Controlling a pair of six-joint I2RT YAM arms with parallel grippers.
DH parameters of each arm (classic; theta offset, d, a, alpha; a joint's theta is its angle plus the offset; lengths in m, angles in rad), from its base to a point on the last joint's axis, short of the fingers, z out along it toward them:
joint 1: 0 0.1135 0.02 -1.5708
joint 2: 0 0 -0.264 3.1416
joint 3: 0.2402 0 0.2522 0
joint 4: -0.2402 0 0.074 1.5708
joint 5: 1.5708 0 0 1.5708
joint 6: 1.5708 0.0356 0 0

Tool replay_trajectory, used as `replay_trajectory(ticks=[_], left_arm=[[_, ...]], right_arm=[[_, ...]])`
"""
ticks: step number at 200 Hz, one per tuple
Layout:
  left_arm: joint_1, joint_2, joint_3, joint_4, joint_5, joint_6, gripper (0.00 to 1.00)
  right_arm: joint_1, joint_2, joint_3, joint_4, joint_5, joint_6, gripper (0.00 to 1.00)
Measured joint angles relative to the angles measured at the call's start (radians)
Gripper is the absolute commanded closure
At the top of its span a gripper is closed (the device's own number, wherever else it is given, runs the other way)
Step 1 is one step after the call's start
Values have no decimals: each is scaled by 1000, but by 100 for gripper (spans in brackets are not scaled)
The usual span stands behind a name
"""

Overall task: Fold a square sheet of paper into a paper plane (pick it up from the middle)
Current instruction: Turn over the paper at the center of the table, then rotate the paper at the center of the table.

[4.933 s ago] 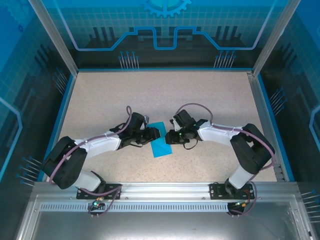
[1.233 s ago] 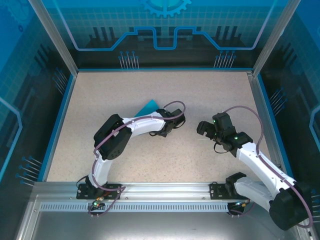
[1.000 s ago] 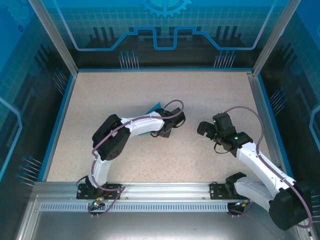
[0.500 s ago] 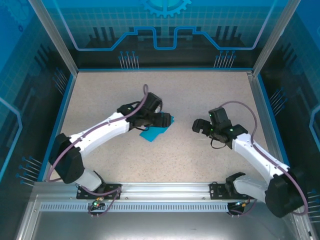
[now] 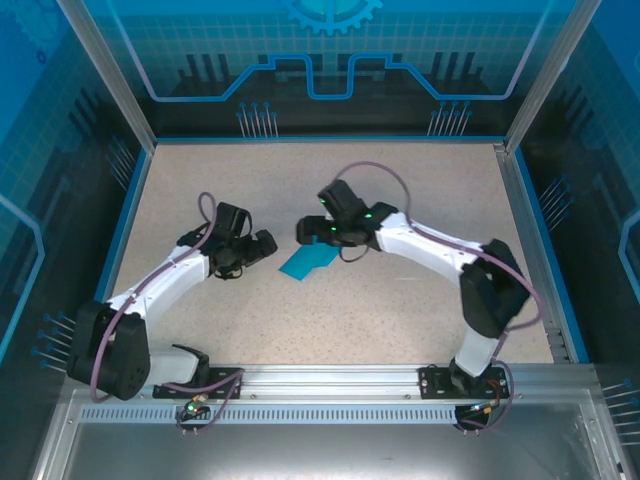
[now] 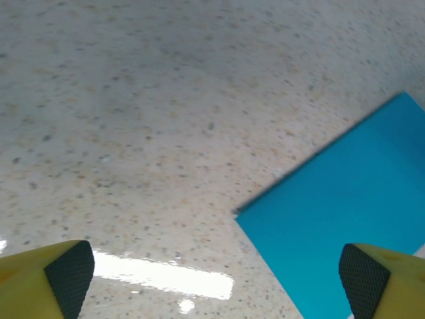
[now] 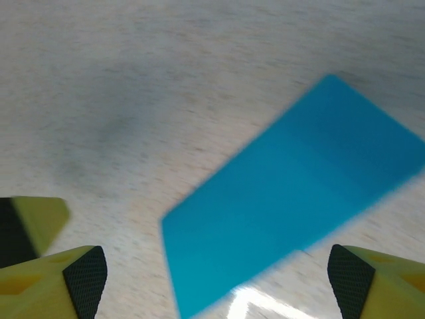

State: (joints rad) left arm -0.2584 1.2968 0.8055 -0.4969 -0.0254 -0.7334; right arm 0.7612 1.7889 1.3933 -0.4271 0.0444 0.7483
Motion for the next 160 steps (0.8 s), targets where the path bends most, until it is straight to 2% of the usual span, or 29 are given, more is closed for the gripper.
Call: replay_trajectory(ticks=[32, 70, 123, 160], left_arm=[[54, -25, -57, 6, 13, -23, 1], [90, -99, -110, 5, -11, -49, 2], [93, -129, -115, 6, -26, -54, 1], [93, -122, -115, 9, -22, -53, 1]], right_arm=[[53, 207, 201, -3, -43, 11, 14], [61, 345, 255, -24, -88, 27, 14], [61, 408, 256, -61, -119, 25, 14], [60, 406, 243, -57, -138, -36, 14]])
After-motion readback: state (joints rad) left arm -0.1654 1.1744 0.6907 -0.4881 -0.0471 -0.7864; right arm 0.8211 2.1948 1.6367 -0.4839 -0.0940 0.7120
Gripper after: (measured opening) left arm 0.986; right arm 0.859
